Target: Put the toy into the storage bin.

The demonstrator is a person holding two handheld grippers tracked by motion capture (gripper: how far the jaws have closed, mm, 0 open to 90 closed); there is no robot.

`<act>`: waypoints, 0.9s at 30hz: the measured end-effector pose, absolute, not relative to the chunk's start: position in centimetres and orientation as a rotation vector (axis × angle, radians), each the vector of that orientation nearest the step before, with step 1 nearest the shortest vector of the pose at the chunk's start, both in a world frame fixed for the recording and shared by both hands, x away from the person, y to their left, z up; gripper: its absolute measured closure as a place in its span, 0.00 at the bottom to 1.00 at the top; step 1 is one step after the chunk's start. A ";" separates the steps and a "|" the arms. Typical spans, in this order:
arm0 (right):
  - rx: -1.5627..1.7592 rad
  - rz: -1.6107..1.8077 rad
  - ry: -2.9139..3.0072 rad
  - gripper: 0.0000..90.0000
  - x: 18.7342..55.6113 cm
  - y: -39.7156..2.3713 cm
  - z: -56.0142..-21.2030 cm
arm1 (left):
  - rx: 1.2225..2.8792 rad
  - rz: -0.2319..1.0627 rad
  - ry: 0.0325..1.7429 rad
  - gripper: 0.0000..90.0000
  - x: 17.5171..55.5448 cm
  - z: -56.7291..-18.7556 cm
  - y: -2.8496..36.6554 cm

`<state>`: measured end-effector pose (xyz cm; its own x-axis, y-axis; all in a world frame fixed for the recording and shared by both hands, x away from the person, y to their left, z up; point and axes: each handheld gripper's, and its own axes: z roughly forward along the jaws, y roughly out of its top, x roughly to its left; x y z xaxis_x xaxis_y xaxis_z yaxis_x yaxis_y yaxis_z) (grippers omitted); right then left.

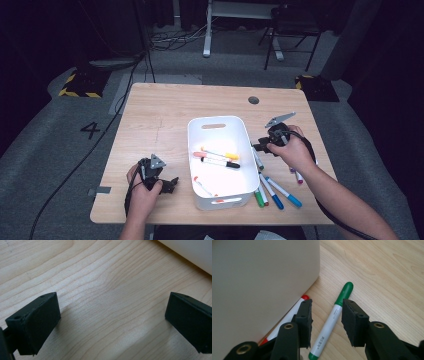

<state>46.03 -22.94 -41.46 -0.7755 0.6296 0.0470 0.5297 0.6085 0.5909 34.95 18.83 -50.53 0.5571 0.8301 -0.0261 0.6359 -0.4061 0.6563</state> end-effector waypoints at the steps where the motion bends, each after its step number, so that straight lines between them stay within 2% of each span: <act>1: 0.955 0.896 2.667 0.68 46.3 -22.9 -41.9 | 2.171 0.404 1.172 0.00 34.9 -50.5 18.8; 16: 0.995 0.827 2.688 0.68 47.5 -22.3 -45.5 | 2.171 0.407 1.173 0.00 34.9 -50.5 18.8; 27: 0.996 0.718 2.695 0.79 48.1 -22.7 -46.8 | 2.173 0.408 1.171 0.00 35.0 -50.5 18.8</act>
<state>48.09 -22.65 -46.84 -0.7596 0.6504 -0.0012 0.5637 0.6593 0.4976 34.95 18.84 -50.52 0.5572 0.8300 -0.0245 0.6354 -0.4072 0.6561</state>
